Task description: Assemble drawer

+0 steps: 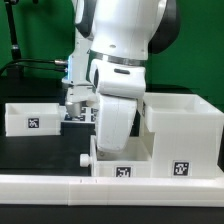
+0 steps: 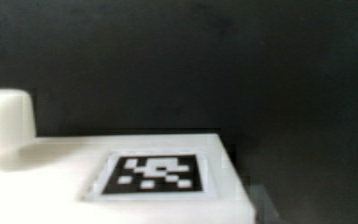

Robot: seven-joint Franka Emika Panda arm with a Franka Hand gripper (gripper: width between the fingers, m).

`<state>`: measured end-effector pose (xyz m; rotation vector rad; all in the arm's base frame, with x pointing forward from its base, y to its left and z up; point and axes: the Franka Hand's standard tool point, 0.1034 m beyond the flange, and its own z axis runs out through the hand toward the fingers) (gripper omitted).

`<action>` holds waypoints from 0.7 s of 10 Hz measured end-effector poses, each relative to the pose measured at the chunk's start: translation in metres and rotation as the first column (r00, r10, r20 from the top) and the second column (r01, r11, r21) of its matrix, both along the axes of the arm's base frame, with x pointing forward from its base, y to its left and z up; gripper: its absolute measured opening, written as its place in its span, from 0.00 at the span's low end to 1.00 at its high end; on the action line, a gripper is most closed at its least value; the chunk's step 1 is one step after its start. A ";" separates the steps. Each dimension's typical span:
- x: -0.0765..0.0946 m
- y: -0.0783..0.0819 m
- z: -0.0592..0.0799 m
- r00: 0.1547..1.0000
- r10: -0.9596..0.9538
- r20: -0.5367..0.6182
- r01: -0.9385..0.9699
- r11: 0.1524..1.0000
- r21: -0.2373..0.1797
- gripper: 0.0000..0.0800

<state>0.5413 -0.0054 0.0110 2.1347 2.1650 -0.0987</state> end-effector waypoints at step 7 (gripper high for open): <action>0.000 0.001 0.000 1.000 0.000 0.000 0.000 1.000 0.000 0.05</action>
Offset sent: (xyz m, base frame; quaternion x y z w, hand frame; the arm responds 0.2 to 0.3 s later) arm 0.0000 0.0000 0.0000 0.0000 0.0000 0.0000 1.0000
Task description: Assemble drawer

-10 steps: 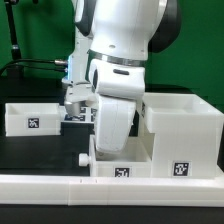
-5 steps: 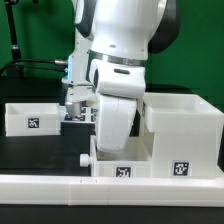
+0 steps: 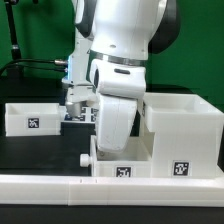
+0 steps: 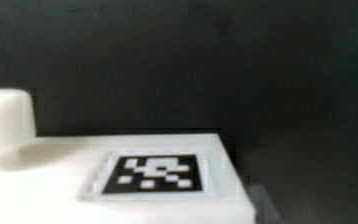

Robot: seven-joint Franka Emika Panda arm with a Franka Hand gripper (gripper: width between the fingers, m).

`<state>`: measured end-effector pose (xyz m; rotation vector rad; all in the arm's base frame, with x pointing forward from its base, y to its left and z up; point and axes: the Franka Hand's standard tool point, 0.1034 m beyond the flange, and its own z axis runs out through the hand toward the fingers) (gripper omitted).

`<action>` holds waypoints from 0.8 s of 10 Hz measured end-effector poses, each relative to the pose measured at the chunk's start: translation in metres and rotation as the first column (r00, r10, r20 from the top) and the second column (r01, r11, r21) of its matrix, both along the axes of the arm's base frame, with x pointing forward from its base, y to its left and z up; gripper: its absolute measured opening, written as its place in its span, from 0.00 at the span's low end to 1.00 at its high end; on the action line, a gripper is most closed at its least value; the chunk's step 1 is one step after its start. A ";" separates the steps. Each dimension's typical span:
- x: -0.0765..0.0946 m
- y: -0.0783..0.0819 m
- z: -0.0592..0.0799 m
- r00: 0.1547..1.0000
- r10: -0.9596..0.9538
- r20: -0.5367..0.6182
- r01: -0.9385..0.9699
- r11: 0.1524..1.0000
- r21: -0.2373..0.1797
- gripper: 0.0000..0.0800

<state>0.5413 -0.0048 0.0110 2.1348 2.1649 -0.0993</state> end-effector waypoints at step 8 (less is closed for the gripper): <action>0.002 0.004 -0.001 0.999 0.035 -0.008 -0.036 0.999 -0.013 0.05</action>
Offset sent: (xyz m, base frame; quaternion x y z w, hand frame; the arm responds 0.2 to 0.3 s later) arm 0.0000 0.0000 0.0000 0.0000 0.0000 0.0000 1.0000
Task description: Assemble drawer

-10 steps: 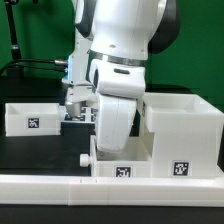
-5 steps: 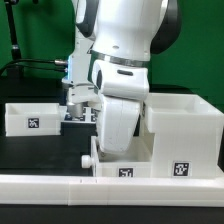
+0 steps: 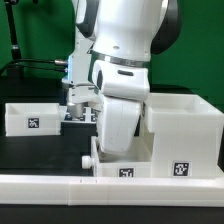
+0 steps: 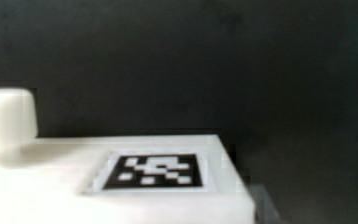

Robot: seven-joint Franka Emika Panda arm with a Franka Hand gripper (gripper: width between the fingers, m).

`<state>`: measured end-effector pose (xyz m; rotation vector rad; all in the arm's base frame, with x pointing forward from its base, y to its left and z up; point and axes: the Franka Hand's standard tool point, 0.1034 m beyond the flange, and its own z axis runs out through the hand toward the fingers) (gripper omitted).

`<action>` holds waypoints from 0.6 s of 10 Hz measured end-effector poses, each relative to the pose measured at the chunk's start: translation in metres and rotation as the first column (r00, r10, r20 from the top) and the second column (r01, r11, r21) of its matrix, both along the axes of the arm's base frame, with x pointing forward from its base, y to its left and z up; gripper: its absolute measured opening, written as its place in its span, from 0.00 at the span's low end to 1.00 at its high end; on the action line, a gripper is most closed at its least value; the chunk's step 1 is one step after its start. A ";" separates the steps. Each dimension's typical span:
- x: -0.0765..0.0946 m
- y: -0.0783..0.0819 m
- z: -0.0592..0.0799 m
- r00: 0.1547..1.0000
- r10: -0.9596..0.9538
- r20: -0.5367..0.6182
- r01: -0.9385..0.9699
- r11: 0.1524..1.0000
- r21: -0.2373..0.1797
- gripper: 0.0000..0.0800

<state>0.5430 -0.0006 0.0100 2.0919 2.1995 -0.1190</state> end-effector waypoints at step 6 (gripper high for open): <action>-0.002 0.006 0.000 0.992 -0.125 0.011 0.125 0.992 0.001 0.05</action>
Offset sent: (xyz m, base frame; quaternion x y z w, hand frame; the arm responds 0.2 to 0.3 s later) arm 0.0040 0.0214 -0.0015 -0.0082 0.0193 0.0954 0.9952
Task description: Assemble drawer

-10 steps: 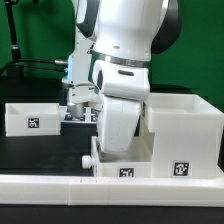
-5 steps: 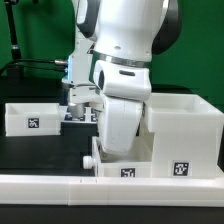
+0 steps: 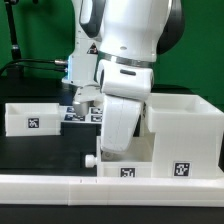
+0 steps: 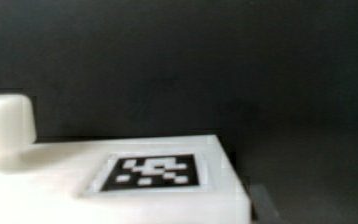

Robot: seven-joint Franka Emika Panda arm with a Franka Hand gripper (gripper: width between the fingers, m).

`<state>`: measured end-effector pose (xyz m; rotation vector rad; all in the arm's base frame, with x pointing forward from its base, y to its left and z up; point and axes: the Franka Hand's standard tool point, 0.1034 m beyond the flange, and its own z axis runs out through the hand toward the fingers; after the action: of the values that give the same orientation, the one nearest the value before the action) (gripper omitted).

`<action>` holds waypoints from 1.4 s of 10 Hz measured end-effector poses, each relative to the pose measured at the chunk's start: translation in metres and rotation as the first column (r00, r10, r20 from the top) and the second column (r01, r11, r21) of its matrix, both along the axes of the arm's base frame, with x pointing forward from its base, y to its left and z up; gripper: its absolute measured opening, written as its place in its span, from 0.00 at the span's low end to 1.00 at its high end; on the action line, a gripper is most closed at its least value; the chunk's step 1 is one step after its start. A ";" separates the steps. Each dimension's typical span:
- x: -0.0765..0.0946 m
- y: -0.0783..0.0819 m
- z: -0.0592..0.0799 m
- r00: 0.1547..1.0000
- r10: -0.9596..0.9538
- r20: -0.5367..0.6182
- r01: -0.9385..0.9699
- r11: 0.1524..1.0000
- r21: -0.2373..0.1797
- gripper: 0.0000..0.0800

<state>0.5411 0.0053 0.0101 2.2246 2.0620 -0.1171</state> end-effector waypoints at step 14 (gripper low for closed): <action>0.004 -0.044 0.054 0.997 0.077 -0.029 -0.078 0.997 -0.024 0.81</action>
Offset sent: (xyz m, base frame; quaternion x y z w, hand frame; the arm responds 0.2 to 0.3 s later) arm 0.0000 0.0000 0.0000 0.0000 0.0000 0.0000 1.0000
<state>0.5449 -0.0382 0.0636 2.1373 2.1460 -0.1680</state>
